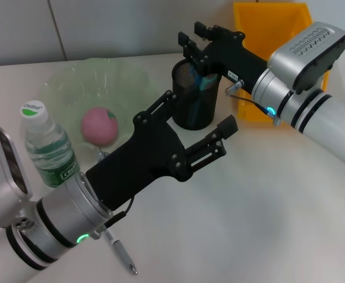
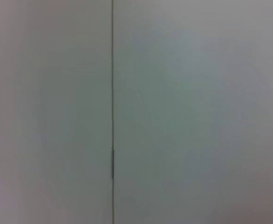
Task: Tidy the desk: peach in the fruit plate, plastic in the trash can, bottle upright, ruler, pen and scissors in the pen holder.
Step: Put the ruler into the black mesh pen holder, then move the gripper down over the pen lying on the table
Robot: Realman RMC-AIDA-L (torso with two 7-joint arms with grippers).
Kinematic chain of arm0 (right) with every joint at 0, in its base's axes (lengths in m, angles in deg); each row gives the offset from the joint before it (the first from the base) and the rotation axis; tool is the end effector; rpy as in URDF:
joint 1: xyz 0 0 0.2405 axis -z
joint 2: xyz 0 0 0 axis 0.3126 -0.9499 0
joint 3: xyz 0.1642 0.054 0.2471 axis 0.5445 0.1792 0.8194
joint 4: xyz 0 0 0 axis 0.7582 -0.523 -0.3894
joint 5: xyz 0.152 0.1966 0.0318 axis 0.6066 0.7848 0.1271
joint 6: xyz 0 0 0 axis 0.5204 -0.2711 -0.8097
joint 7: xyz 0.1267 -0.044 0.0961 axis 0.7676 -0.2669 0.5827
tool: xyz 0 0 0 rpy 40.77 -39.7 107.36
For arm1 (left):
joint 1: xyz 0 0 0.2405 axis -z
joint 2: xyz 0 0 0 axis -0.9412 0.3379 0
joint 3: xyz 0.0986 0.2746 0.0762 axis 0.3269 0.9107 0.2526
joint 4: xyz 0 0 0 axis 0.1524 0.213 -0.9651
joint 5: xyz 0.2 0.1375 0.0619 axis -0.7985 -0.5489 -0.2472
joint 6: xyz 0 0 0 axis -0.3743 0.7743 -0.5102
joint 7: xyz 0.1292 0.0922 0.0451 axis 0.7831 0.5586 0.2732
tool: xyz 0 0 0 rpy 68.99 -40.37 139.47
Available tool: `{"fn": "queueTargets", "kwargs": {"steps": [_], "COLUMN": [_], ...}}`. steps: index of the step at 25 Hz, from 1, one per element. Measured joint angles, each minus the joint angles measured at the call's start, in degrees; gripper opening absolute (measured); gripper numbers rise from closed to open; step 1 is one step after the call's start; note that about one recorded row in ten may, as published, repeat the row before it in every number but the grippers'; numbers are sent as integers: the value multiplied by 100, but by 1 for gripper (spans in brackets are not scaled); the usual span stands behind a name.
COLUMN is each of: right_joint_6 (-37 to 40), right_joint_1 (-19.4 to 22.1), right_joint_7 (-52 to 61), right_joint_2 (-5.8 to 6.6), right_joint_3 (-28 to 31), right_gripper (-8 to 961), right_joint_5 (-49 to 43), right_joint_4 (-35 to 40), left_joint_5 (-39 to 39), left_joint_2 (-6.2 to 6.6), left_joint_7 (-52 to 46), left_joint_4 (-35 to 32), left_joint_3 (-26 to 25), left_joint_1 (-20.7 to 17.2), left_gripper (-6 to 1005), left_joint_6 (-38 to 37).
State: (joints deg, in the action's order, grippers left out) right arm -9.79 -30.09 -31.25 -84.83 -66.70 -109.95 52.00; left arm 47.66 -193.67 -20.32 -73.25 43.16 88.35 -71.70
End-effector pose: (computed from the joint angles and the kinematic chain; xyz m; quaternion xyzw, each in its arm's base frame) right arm 0.2503 0.4825 -0.1141 -0.8277 0.1672 0.3345 0.4183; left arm -0.1997 0.3075 -0.1474 -0.8263 -0.1241 -0.5187 0.1809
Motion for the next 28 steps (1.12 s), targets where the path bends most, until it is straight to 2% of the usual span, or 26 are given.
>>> {"fn": "queueTargets", "kwargs": {"steps": [10,14,15,19,20,24,25,26,28], "right_joint_6": [267,492,754,1231,1624,2141,2450,2450,2683], "right_joint_1": [230,351,504,783,1047,1467,1778,1778,2082], "right_joint_7": [499,756,978,1420,1966,2845,3435,3435,3925], "right_joint_2": [29,46,47,52,55,58,77,77,105], "right_joint_3": [-27,-68,-82,-272,-588,-1051,-1377,-1377,-1647], "right_gripper": [630,735,761,761,760,760,760,760,759], "right_joint_5": [-17,-56,-68,-87,-93,-94,-94,-94,-100], "right_joint_4": [111,202,328,581,951,1631,2172,2172,2685], "left_joint_5": [0,-1,-5,-43,-55,-149,-155,-155,-160], "left_joint_2": [9,10,17,64,66,96,103,116,148], "left_joint_7": [15,-4,-13,-15,-15,-42,-55,-68,-95], "left_joint_4": [56,68,72,75,75,82,84,86,114], "left_joint_3": [-4,-4,-4,-10,-12,-72,-92,-114,-138], "left_joint_1": [2,8,1,-43,-47,-108,-122,-136,-148], "left_gripper": [802,802,801,801,801,801,801,801,801], "left_joint_6": [-16,-20,-22,-55,-56,-70,-73,-75,-79]}}
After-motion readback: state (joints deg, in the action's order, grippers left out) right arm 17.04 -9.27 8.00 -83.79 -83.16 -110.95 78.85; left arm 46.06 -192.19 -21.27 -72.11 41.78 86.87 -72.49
